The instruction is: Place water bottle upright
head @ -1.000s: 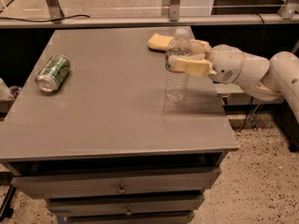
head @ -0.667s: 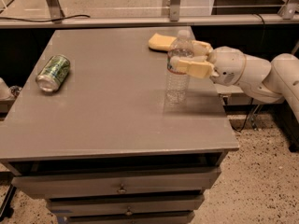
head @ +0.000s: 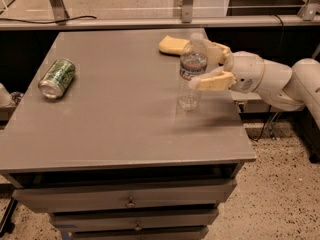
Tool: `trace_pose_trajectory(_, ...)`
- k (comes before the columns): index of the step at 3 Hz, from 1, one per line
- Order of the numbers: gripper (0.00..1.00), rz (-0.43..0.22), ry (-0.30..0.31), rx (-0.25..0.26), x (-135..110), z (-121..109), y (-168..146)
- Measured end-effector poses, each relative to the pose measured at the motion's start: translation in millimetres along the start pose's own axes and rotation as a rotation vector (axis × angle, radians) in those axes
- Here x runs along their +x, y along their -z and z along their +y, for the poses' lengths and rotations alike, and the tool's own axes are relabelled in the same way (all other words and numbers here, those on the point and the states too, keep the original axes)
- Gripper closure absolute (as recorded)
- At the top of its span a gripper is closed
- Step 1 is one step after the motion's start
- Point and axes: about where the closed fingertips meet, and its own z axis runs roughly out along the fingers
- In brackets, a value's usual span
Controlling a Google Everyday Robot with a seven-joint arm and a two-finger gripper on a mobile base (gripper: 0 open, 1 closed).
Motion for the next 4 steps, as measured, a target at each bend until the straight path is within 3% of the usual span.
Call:
trace_pose_trajectory(1,0.0,0.003,0.003,0.0,-1.2,-0.5,1.1)
trace_pose_trajectory(2,0.0,0.057,0.026,0.056,-21.5,-10.1,16.5)
trace_pose_trajectory(3,0.0,0.165,0.104,0.154,-78.7,-20.0,61.2)
trace_pose_trajectory(4,0.0,0.202,0.233,0.303,-156.8,-15.0,105.2)
